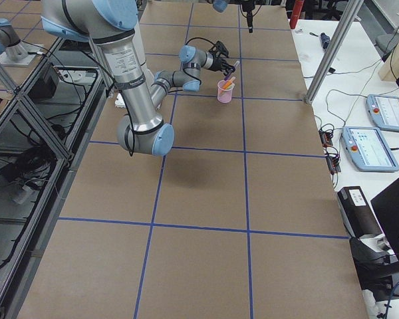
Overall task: Collect pens into pen holder
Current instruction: 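Lower the purple marker into the cup and open the right gripper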
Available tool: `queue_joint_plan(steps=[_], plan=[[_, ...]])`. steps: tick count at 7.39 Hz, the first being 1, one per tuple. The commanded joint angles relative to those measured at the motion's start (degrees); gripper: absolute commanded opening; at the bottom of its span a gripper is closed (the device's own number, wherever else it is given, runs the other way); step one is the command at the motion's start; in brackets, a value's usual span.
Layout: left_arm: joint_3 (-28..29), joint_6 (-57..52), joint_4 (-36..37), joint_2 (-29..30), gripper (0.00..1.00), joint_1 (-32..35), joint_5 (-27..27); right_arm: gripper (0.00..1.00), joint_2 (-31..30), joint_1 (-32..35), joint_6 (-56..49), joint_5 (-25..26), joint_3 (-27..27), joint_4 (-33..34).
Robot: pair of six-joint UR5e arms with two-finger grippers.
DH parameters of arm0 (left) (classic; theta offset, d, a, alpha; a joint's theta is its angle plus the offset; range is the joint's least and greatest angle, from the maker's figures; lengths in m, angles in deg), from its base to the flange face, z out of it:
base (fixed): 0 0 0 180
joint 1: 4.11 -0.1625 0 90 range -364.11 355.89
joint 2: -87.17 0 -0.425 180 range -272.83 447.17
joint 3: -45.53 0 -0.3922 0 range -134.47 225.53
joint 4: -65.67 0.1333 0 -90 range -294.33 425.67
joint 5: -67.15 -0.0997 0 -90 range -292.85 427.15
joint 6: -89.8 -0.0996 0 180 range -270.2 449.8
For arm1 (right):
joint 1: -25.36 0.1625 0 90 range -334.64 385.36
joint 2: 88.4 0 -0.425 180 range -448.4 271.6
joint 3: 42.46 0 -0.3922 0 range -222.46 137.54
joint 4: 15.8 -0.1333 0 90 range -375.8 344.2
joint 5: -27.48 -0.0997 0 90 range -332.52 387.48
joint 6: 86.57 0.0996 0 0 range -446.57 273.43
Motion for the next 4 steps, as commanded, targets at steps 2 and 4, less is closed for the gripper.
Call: queue_joint_plan(steps=[2,4], plan=[[1.0,-1.4,-0.2,-0.6,0.99,-0.2,-0.2,0.00,0.0,-0.8,-0.1,0.1,2.0,-0.8],[1.6,-1.4,-0.2,-0.6,0.99,-0.3,-0.1,0.00,0.0,-1.2,-0.1,0.1,2.8,-0.8]])
